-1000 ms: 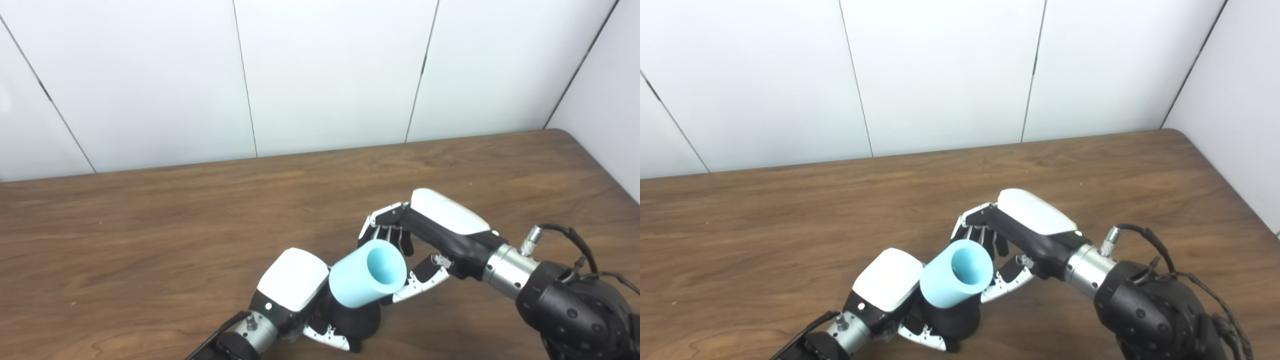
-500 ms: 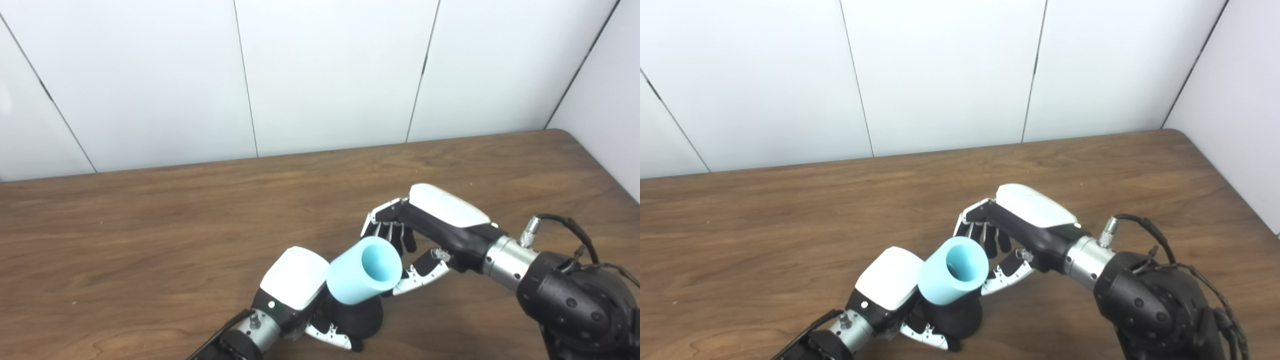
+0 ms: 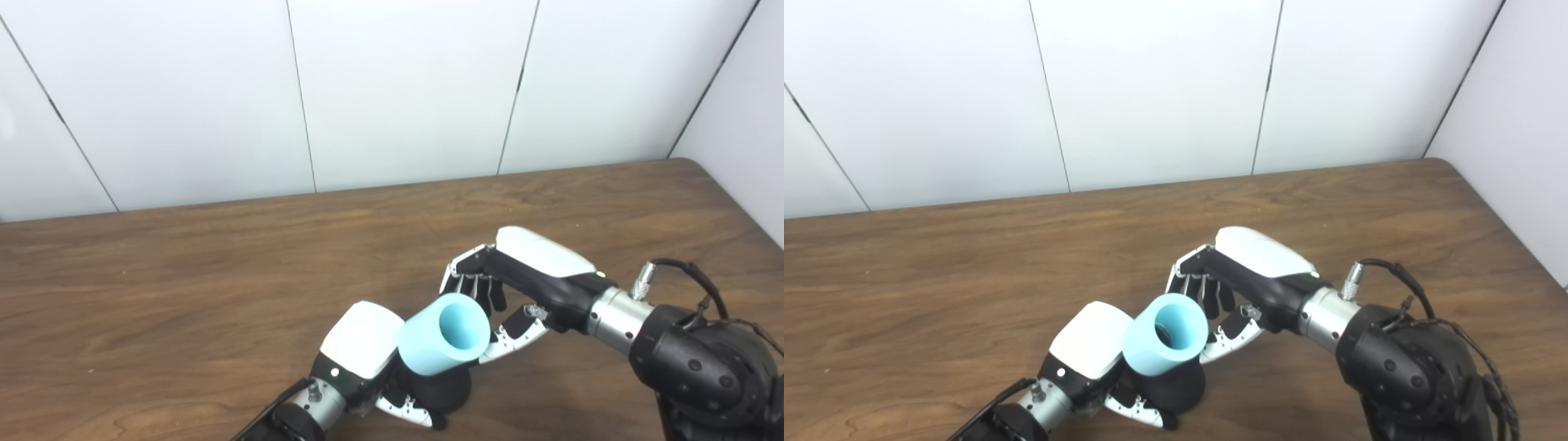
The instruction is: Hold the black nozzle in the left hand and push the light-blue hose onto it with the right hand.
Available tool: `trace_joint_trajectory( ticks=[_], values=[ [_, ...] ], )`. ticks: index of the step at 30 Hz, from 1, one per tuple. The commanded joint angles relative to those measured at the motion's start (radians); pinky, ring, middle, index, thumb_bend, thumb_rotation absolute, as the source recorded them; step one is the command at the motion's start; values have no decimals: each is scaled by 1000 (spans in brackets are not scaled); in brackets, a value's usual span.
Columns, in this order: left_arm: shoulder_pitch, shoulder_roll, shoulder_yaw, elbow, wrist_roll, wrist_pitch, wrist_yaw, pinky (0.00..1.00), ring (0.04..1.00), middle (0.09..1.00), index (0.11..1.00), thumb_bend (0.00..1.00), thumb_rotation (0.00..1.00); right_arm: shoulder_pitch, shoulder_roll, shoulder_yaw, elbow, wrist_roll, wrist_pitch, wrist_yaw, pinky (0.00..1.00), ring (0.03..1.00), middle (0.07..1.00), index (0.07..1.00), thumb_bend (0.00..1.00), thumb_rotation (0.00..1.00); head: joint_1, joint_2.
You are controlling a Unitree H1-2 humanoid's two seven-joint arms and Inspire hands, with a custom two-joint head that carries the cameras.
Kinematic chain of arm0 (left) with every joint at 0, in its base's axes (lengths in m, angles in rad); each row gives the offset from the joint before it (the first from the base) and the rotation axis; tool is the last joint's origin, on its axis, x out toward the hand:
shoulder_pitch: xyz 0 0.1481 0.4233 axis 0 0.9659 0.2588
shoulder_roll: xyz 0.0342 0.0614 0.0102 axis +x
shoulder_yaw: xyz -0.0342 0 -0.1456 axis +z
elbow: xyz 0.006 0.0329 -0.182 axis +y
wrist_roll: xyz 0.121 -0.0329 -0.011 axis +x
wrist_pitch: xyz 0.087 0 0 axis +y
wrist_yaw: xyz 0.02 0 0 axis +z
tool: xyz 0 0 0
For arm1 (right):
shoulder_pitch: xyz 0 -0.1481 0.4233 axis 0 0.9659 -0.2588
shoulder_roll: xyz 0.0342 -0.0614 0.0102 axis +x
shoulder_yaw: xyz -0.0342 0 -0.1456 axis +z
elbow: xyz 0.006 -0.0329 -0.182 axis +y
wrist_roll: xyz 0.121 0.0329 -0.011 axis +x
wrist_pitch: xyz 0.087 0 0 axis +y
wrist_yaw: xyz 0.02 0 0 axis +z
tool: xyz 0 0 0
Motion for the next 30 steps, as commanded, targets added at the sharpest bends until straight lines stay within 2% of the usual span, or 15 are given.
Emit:
trace_joint_trajectory(
  ticks=[1, 3, 8, 11, 13, 16, 17, 19, 26, 30],
  values=[
    [57, 42, -64, 142, 109, 35, -222, 504, 360, 407, 525, 516, 0, -71, 13, -36, -51, -34, 5, 18, 323, 412, 477, 506, 499, 0, 0, 0],
    [57, 40, -64, 144, 112, 37, -224, 504, 361, 441, 507, 520, 0, -82, 22, -49, -56, -49, 6, 47, 327, 415, 478, 503, 500, 0, -1, -2],
    [52, 37, -68, 152, 115, 41, -238, 505, 367, 411, 528, 516, 0, -109, 40, -81, -67, -96, 6, 136, 316, 414, 489, 495, 519, 0, -2, -7],
    [49, 35, -69, 154, 117, 46, -252, 503, 375, 412, 528, 516, 0, -113, 47, -85, -66, -125, 6, 163, 322, 409, 483, 488, 527, 0, -1, -9],
    [48, 32, -67, 156, 109, 51, -257, 467, 361, 460, 499, 522, 0, -113, 49, -84, -65, -135, 6, 169, 325, 405, 482, 482, 530, 0, 1, -9],
    [48, 32, -69, 156, 109, 56, -259, 488, 374, 415, 524, 517, 0, -113, 47, -78, -62, -134, 6, 171, 323, 398, 481, 480, 531, 1, 1, -9],
    [48, 33, -70, 156, 112, 58, -259, 489, 375, 413, 526, 516, 0, -112, 45, -75, -61, -136, 6, 172, 325, 399, 458, 479, 525, 84, 1, -9],
    [47, 33, -71, 156, 113, 62, -261, 472, 361, 409, 527, 516, 0, -112, 44, -72, -60, -139, 6, 172, 327, 401, 447, 479, 522, 130, 1, -9],
    [48, 36, -74, 154, 114, 63, -257, 469, 358, 409, 527, 516, 0, -107, 41, -68, -60, -145, 6, 173, 334, 410, 452, 480, 522, 143, 2, -6],
    [47, 38, -73, 151, 112, 62, -261, 432, 345, 472, 490, 524, 0, -105, 38, -68, -60, -140, 6, 173, 334, 413, 457, 480, 522, 145, 2, -6]
  ],
)
